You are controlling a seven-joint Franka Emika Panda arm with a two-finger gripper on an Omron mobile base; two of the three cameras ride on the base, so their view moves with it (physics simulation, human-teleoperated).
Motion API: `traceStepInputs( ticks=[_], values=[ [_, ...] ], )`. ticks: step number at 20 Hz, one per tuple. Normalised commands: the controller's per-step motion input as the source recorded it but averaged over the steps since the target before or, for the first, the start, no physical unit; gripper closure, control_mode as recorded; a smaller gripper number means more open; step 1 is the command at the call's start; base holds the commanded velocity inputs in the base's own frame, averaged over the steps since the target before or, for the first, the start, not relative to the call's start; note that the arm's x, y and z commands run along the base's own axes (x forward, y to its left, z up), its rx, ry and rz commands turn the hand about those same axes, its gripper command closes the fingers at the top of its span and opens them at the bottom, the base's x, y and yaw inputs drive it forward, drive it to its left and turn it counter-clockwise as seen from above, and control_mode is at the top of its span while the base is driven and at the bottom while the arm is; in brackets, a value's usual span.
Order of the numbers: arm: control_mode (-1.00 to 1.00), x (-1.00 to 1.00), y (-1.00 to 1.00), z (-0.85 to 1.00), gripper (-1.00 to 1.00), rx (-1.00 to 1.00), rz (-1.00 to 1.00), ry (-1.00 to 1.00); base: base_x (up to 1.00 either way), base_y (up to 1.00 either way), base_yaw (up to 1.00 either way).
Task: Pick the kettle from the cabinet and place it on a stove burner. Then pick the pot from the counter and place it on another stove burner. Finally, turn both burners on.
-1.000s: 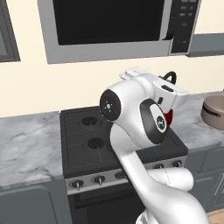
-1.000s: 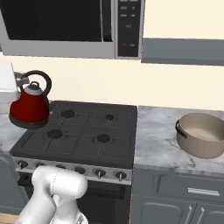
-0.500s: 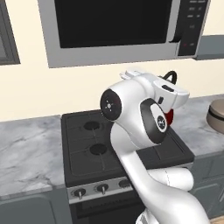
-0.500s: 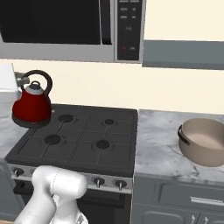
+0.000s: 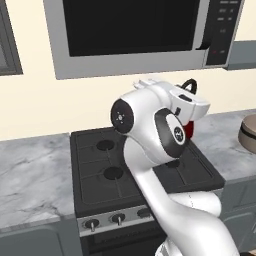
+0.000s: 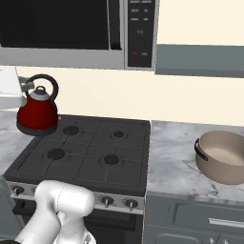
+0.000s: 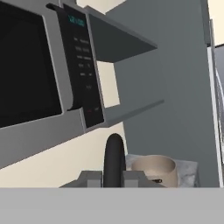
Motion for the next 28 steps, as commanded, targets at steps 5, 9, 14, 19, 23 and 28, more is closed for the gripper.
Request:
traceStepInputs(
  ticks=[5,9,14,19,23,28],
  values=[
    [-1.00,0.41,0.00,0.00,1.00,0.01,0.00,0.00,0.00,0.00,0.00],
    [-1.00,0.26,0.00,-0.15,1.00,0.00,-0.03,0.00,0.00,0.00,0.00],
    [-1.00,0.11,-0.01,-0.36,1.00,0.00,-0.07,-0.05,0.00,0.00,0.00],
    [-1.00,0.06,-0.11,-0.41,1.00,-0.03,-0.03,-0.01,0.00,0.00,0.00],
    [-1.00,0.25,-0.16,-0.45,1.00,-0.07,-0.02,0.00,0.00,0.00,0.00],
    [-1.00,0.36,-0.13,-0.48,1.00,-0.09,-0.08,0.00,0.00,0.00,0.00]
  ],
)
